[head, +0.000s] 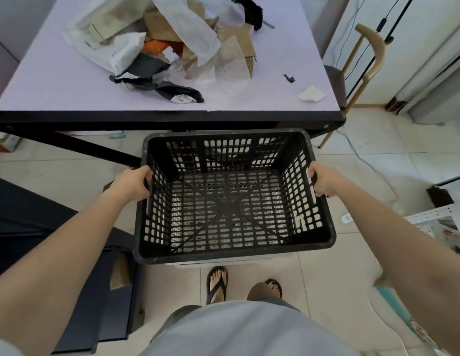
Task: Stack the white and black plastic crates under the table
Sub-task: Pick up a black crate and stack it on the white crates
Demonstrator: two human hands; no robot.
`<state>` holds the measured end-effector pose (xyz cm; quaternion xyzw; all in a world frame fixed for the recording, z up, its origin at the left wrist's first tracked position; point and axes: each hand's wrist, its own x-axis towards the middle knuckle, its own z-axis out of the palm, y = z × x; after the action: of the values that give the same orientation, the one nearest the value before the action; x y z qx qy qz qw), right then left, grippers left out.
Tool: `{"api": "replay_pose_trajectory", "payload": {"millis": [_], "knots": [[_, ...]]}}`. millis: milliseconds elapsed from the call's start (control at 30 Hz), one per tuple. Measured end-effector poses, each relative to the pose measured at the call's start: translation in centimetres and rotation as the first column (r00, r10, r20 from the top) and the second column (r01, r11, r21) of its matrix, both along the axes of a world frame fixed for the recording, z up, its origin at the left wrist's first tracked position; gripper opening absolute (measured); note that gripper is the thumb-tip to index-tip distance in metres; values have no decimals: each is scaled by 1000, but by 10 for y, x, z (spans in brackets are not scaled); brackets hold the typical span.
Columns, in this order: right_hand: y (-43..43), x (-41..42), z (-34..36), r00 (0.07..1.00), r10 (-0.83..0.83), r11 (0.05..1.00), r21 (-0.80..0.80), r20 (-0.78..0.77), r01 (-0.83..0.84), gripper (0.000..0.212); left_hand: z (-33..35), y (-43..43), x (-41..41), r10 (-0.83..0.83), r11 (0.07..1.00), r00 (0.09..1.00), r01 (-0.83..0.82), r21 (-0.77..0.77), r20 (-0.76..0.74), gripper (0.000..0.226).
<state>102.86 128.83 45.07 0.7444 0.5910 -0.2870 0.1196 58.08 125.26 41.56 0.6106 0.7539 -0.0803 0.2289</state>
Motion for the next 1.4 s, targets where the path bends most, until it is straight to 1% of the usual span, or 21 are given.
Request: {"api": "replay_pose_trajectory", "payload": {"millis": [233,333,533,633,800,967,1067,1233,1400], "knots": [[-7,2,0,998,-46,998,-34,-34,45,42,-2,-4,-1,6,999,999,-7,32,33,36],[-7,4,-1,998,-53,998,-43,-30,52,44,-3,-6,1,-3,999,1000,2,50,16,36],[-3,1,0,1000,-25,998,-51,2,25,43,-6,-8,3,-1,997,1000,2,75,-18,40],[-3,0,-1,1000,-8,999,-37,27,9,43,-5,-9,5,13,998,999,-11,60,-46,44],[-7,-4,-4,994,35,999,3,102,-35,38,-1,-5,11,24,999,995,-21,27,-97,43],[-12,-7,-7,989,53,999,-13,139,-52,39,-3,-7,7,4,999,997,-1,41,-79,46],[-11,-6,-8,988,65,998,-24,143,-62,39,-5,-9,8,12,997,995,-5,71,-95,48],[-7,-5,-9,983,93,995,-41,158,-88,41,-6,-14,11,16,999,992,-10,46,-125,49],[-7,-4,-15,977,102,995,-31,187,-98,40,-8,-18,12,28,997,992,-20,69,-125,46]]}}
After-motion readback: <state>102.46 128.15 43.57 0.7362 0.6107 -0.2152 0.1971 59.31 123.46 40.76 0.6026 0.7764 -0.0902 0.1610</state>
